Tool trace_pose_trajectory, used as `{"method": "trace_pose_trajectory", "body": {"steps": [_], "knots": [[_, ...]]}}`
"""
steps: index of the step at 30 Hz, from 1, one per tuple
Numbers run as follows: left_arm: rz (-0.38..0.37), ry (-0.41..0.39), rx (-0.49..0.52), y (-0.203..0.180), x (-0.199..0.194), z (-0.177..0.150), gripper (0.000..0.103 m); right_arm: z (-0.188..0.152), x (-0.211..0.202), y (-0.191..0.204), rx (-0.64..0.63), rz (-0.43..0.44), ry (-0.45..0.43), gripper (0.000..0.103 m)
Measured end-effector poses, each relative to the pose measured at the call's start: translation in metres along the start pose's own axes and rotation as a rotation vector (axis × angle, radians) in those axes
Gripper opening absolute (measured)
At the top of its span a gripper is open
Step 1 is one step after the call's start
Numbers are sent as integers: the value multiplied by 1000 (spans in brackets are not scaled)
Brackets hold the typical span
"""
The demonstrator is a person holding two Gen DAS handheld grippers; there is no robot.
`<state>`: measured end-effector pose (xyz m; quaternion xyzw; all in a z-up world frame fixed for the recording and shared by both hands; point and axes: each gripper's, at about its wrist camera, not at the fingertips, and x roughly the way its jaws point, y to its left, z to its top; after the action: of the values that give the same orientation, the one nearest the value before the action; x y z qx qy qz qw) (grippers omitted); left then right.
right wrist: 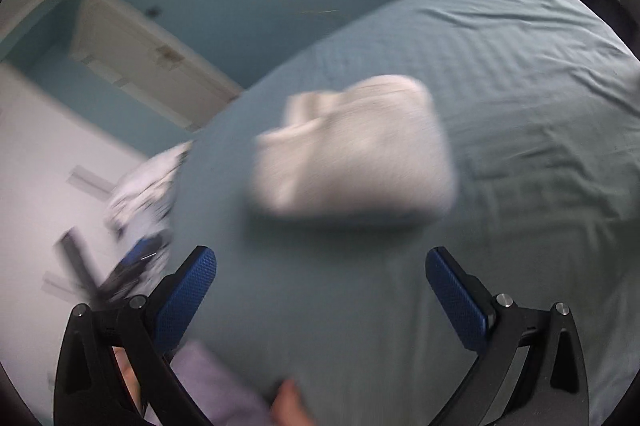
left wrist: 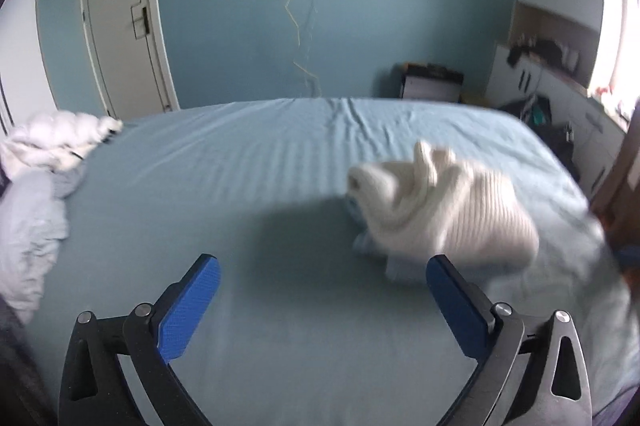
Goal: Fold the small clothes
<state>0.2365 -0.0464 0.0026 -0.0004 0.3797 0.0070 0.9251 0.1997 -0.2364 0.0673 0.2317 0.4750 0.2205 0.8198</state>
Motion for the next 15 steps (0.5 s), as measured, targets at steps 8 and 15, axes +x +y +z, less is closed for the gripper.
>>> {"method": "trace_pose_trajectory", "body": {"steps": [8, 15], "knots": [[62, 7, 68, 3, -66, -69, 103, -95, -26, 43, -197, -548, -17, 102], [106, -63, 100, 2, -77, -116, 103, -148, -19, 29, -127, -550, -124, 102]]}}
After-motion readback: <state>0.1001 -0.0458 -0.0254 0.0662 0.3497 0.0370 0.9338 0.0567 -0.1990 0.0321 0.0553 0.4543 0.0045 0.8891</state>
